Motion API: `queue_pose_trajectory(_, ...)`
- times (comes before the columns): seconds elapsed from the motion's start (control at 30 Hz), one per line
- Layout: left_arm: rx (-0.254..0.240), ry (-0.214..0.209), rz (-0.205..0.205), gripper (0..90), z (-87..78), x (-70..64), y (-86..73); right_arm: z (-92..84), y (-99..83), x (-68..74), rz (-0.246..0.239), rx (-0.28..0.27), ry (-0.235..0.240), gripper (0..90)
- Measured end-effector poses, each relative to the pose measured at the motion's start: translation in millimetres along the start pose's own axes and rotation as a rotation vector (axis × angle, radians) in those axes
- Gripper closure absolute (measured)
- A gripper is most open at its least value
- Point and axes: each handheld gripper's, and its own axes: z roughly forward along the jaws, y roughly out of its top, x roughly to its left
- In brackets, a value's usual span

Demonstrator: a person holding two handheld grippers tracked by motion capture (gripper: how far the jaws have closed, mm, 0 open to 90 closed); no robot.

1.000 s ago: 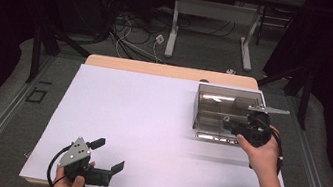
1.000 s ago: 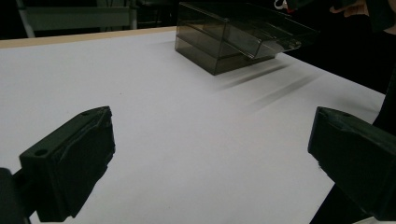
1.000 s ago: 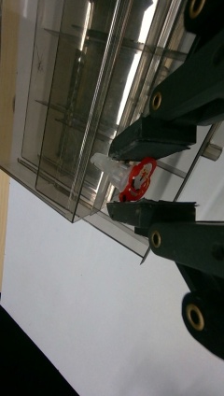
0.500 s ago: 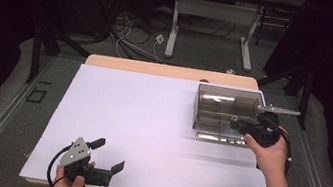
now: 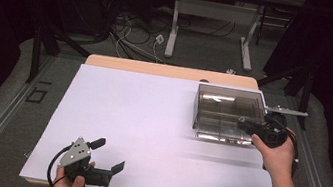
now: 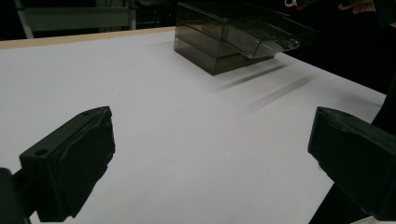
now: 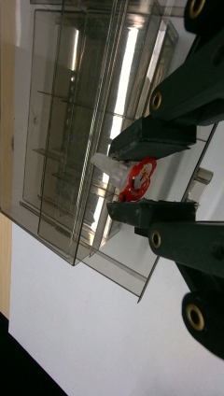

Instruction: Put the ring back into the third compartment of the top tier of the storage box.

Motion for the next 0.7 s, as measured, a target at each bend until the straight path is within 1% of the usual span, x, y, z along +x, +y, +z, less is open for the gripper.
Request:
queue_pose_trajectory(0.03, 0.0, 0.0, 0.0, 0.7, 0.0, 0.0, 0.0, -0.4, 0.0, -1.2, 0.003, 0.006, 0.004, 69.0)
queue_pose_trajectory(0.17, 0.001, -0.001, 0.001, 0.7, 0.1, -0.1, 0.0, -0.5, -0.9, -5.7, 0.023, 0.008, -0.006, 69.0)
queue_pose_trajectory(0.23, 0.001, 0.0, 0.001, 0.7, 0.0, -0.1, 0.0, -0.1, -1.3, -8.6, 0.02, 0.008, -0.014, 69.0)
queue_pose_trajectory(0.27, 0.001, 0.0, 0.001, 0.7, 0.0, -0.1, 0.1, -0.2, -1.7, -9.1, 0.033, 0.011, -0.015, 69.0)
queue_pose_trajectory(0.43, 0.003, -0.001, 0.002, 0.7, 0.0, -0.2, 0.1, 3.8, -4.6, -14.3, 0.038, 0.023, -0.051, 68.9)
queue_pose_trajectory(0.47, 0.003, -0.001, 0.002, 0.7, 0.0, -0.2, 0.1, 4.5, -5.1, -15.0, 0.043, 0.033, -0.055, 68.9)
queue_pose_trajectory(0.5, 0.004, 0.0, 0.008, 0.7, 0.0, 0.1, 0.2, 5.2, -5.5, -16.4, 0.038, 0.036, -0.054, 68.9)
queue_pose_trajectory(0.53, 0.004, -0.002, 0.005, 0.7, 0.0, 0.0, 0.1, 6.4, -6.0, -17.3, 0.036, 0.035, -0.06, 68.9)
queue_pose_trajectory(0.63, 0.003, -0.002, 0.002, 0.8, 0.0, -0.2, 0.1, 7.9, -7.3, -19.1, 0.048, 0.05, -0.069, 68.9)
queue_pose_trajectory(0.7, 0.005, -0.001, 0.007, 0.7, 0.0, 0.0, 0.1, 8.6, -8.1, -21.2, 0.047, 0.049, -0.074, 68.9)
